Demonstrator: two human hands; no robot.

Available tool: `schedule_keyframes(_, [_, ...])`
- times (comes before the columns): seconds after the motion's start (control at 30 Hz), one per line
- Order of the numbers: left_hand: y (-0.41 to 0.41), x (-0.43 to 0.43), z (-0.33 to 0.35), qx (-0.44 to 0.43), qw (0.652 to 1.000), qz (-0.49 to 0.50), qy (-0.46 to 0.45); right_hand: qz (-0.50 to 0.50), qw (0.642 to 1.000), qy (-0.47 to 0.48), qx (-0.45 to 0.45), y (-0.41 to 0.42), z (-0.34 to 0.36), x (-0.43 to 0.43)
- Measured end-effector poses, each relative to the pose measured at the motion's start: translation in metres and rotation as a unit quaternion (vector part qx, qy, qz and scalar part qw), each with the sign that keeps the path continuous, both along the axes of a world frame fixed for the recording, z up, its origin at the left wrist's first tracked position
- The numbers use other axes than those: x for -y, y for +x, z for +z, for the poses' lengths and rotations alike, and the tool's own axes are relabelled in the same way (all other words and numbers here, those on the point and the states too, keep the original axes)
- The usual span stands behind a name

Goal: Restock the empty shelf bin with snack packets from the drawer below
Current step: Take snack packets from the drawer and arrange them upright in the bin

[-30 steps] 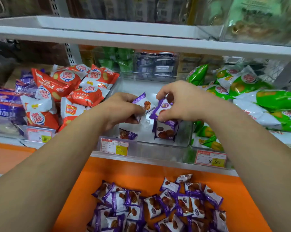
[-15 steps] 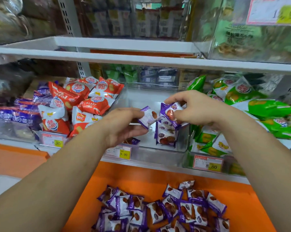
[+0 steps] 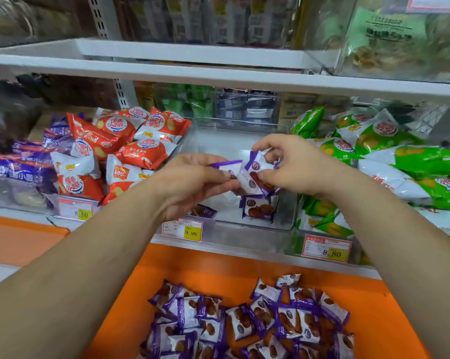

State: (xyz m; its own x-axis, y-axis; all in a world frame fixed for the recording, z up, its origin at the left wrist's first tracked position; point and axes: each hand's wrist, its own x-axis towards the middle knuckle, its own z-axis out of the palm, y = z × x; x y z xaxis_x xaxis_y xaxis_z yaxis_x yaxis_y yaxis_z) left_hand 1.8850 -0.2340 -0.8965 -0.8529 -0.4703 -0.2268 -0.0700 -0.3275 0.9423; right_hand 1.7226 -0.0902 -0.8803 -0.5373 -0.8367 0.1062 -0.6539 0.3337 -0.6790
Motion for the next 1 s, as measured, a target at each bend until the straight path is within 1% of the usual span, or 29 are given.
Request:
schedule_keyframes(0.1, [0.003,0.0,0.004,0.055,0.991,0.014,-0.123,0.003,1.0,-0.008,0.008,0.0,0.0,0.001])
schedule_keyframes(0.13, [0.003,0.0,0.004,0.065,0.987,0.016,-0.143,0.004,1.0,-0.005,0.005,0.0,0.0,0.002])
schedule_keyframes(0.23, [0.003,0.002,0.004,0.075,0.986,0.031,-0.147,0.002,1.0,0.01,-0.009,0.001,0.003,0.001])
schedule_keyframes(0.37, [0.005,0.01,0.002,0.116,0.972,0.039,-0.2,-0.007,0.997,0.039,-0.06,0.003,0.011,-0.001])
schedule_keyframes(0.43, [0.006,0.013,0.001,0.117,0.976,0.029,-0.183,-0.006,0.994,0.054,-0.092,0.005,0.015,-0.002])
schedule_keyframes(0.5, [0.008,0.014,0.0,0.117,0.98,0.03,-0.158,-0.001,0.992,0.065,-0.105,0.007,0.016,0.0])
schedule_keyframes(0.57, [0.009,0.014,-0.001,0.121,0.98,0.033,-0.154,0.005,0.989,0.085,-0.12,0.009,0.015,0.002])
schedule_keyframes(0.63, [0.009,0.013,-0.002,0.119,0.979,0.036,-0.162,0.015,0.982,0.127,-0.139,0.013,0.009,0.006])
schedule_keyframes(0.7, [0.008,0.013,-0.003,0.12,0.972,0.035,-0.198,0.024,0.972,0.171,-0.16,0.017,-0.002,0.011])
schedule_keyframes(0.77, [0.009,0.013,-0.007,0.124,0.963,0.027,-0.238,0.025,0.956,0.207,-0.208,0.02,-0.017,0.016])
schedule_keyframes(0.87, [0.009,0.011,-0.015,0.121,0.963,0.015,-0.242,0.009,0.909,0.252,-0.332,0.026,-0.03,0.019])
schedule_keyframes(1.0, [0.005,0.01,-0.017,0.116,0.956,0.008,-0.268,-0.016,0.877,0.265,-0.401,0.032,-0.033,0.017])
